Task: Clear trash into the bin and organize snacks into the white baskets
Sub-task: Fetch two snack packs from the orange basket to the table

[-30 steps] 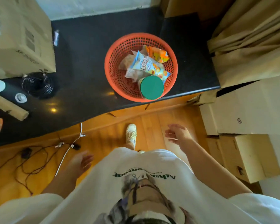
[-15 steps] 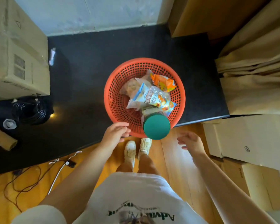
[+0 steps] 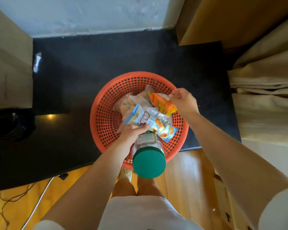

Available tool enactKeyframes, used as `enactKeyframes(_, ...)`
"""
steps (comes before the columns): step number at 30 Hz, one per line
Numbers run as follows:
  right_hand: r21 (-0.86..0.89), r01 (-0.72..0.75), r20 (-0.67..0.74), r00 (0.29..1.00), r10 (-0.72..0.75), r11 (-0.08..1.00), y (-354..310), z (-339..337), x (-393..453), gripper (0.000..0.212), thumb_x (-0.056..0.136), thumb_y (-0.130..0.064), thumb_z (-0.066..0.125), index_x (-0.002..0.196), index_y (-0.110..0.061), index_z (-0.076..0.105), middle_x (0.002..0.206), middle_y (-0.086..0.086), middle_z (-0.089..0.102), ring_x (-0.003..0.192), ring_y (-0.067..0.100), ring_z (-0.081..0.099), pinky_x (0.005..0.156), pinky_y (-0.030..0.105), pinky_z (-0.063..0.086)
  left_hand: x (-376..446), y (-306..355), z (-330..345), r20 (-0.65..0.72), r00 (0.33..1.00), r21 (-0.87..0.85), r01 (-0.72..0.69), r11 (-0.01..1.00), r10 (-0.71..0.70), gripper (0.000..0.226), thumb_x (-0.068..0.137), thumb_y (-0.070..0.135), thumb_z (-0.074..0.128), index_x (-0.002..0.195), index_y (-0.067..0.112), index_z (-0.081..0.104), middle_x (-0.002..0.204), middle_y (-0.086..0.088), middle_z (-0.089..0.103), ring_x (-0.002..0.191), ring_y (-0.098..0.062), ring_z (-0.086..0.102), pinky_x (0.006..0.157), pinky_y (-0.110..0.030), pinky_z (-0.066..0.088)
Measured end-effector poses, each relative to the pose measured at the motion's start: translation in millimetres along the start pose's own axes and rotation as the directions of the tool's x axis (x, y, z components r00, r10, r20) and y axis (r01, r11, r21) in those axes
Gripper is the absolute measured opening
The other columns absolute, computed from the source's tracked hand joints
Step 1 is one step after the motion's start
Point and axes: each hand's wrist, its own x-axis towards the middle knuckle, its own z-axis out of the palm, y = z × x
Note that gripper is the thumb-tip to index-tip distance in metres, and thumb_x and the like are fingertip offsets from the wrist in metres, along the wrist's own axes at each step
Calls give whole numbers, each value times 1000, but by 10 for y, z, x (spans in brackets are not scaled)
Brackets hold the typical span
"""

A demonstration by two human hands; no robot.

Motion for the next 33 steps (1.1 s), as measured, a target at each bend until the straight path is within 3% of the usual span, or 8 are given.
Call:
enactKeyframes(2,-162,56,111,993,-39,985,-57,74,67,39,77,-43,63,108,-19,62,109,2,58,102,21,58,79,28,44,34,23,56,-40,999,10,17,1000,-17,52,83,26,67,125,-3,53,130,-25,54,125,-42,46,102,-47,36)
enactKeyframes(4,-304,90,176,984,-36,948,-77,128,92,59,69,-48,70,118,-19,56,120,4,53,114,24,51,91,36,46,49,45,87,-46,999,1,2,1000,-2,50,85,25,65,126,-1,53,137,-29,45,129,-46,37,104,-50,30)
enactKeyframes(10,-463,128,258,966,-5,877,-66,148,86,80,66,-30,79,134,-23,38,139,7,37,132,27,30,99,40,39,69,37,88,-81,996,-25,21,999,-23,28,80,30,71,94,6,67,93,-9,67,100,-27,61,75,-28,41)
enactKeyframes(13,-347,108,242,970,-22,932,-60,78,86,75,67,-17,76,133,-24,41,134,6,45,125,26,41,97,37,43,47,78,77,-55,998,-26,-37,999,35,12,79,26,71,82,16,66,91,-6,69,83,-12,65,61,-13,44)
enactKeyframes(17,84,-99,199,977,80,992,-24,-134,-28,74,66,-6,77,131,-18,44,120,1,57,110,21,56,88,30,47,-97,154,-25,-8,991,-144,-131,981,131,15,82,22,68,95,17,62,100,3,68,96,-12,64,79,-19,51)
enactKeyframes(22,741,-318,345,936,71,592,104,-480,-509,67,74,12,63,132,-14,43,113,13,62,95,28,66,76,39,58,-329,406,-242,99,961,-405,-197,893,257,14,91,14,52,102,23,54,102,0,63,94,-19,64,86,-39,50)
enactKeyframes(28,916,-265,348,898,-270,301,338,-741,-1418,58,83,-6,56,137,-19,39,131,12,56,118,34,56,91,48,50,-742,684,-303,138,906,-491,-289,822,400,50,74,42,56,121,26,56,113,-1,67,99,-18,67,79,-40,54)
enactKeyframes(33,981,-196,184,926,-328,-3,400,-669,-2179,76,69,-19,76,137,-20,41,132,14,55,117,38,55,92,55,47,-1110,730,-204,277,858,-416,-299,859,433,34,79,48,54,91,24,74,88,-1,73,87,-20,69,84,-39,55)
